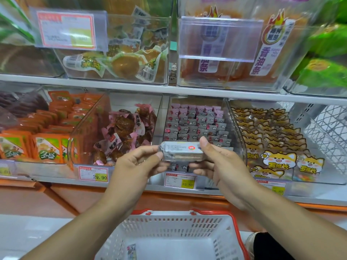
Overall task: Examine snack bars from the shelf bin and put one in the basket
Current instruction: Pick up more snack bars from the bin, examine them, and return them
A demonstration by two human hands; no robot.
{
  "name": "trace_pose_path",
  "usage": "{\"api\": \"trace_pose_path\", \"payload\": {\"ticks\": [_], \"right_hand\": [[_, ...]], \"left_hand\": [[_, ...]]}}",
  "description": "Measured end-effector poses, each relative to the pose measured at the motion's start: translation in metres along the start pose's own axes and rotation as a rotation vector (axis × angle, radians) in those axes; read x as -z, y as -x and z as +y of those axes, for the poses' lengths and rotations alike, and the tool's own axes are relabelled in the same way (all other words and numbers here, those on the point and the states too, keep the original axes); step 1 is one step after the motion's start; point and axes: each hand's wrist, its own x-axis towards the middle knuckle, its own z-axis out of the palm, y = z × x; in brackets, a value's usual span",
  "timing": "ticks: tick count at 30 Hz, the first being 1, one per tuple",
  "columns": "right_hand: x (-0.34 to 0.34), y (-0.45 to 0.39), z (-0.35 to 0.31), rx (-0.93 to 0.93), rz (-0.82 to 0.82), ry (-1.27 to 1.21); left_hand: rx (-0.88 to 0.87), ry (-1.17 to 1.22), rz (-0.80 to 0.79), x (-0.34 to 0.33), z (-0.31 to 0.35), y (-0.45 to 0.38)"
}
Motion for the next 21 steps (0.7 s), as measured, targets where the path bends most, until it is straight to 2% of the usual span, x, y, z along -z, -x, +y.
{"api": "trace_pose_path", "payload": {"ticks": [4, 10, 14, 18, 21], "right_hand": [[0.003, -0.002, -0.003, 0.032, -0.046, 0.040], [0.012, -0.007, 0.000, 0.023, 0.141, 0.041], [0.011, -0.011, 0.002, -0.062, 0.167, -0.172], [0.009, -0.011, -0.002, -0.025, 0.047, -0.292], [0.013, -0.008, -0.009, 0.088, -0.148, -0.146]], "left_hand": [[-0.003, -0.018, 0.042, 0.002, 0.002, -0.001], [0.038, 0.022, 0.066, 0.002, 0.002, -0.005], [0.036, 0.051, 0.059, -0.004, 0.002, -0.004], [0.056, 0.081, 0.048, -0.012, 0.002, -0.003], [0.098, 0.140, 0.039, -0.014, 0.003, -0.006]]}}
